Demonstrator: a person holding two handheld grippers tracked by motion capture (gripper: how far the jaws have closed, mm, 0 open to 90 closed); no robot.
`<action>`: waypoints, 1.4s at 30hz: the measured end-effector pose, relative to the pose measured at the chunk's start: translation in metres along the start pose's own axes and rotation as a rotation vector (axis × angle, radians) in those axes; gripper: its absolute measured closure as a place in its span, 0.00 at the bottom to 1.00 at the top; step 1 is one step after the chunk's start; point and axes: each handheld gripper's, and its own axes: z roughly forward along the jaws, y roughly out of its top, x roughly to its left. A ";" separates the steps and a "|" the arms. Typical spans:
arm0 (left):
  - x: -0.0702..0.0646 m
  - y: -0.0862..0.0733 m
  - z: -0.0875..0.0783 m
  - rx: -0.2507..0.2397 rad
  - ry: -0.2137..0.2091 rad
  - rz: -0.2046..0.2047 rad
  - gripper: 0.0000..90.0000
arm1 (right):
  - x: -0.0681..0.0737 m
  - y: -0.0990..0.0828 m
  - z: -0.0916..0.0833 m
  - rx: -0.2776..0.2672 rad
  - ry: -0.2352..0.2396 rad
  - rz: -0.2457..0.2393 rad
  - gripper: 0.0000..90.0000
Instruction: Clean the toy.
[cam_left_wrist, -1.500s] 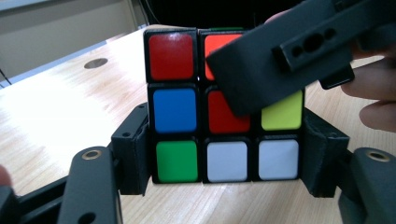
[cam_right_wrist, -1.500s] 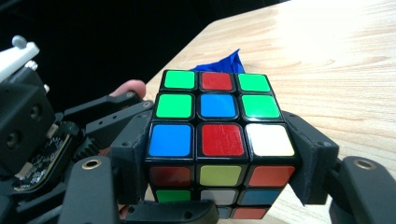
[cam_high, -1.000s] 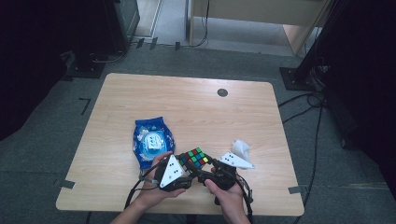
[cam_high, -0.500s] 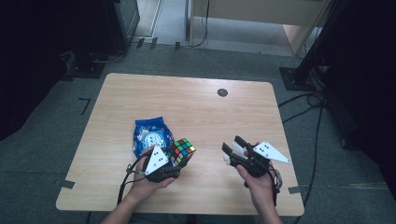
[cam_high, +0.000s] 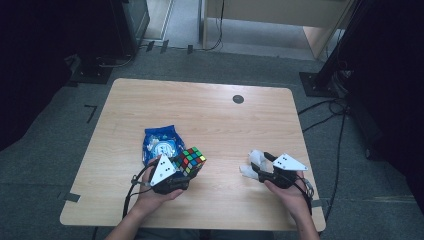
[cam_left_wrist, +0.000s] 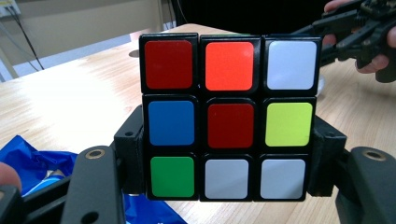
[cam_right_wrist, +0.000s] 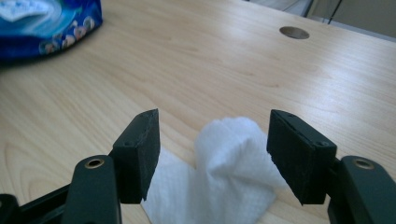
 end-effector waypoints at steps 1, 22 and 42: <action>0.000 0.000 0.000 0.002 0.000 0.001 0.37 | -0.002 -0.002 0.000 0.011 0.022 -0.012 0.40; -0.003 -0.001 0.002 0.010 -0.022 0.002 0.37 | 0.000 -0.015 0.017 0.160 -0.041 -0.103 0.89; -0.036 0.001 0.011 -0.011 -0.133 0.056 0.38 | 0.132 0.084 -0.021 -0.269 0.366 0.016 0.96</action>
